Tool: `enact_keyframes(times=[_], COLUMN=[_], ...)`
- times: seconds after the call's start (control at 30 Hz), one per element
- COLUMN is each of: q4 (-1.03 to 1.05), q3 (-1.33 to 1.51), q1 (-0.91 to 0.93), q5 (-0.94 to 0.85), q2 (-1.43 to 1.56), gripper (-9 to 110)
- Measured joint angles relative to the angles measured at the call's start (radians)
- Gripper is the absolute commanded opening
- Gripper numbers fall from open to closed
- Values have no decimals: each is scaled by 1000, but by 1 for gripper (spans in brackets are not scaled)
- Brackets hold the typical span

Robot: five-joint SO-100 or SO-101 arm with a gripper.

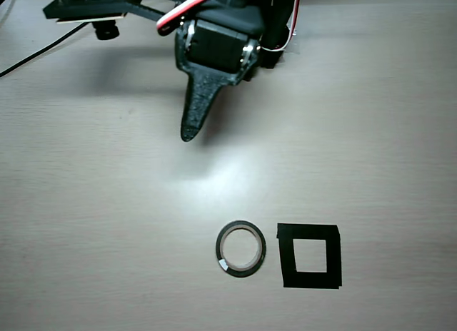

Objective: Grasp a tape and put it in the target area.

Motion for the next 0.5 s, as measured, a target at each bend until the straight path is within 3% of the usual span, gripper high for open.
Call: enact_keyframes(times=[0.5], q4=[6], q3=[198], q1=[-37], q5=[-49], q2=[107], gripper=[12])
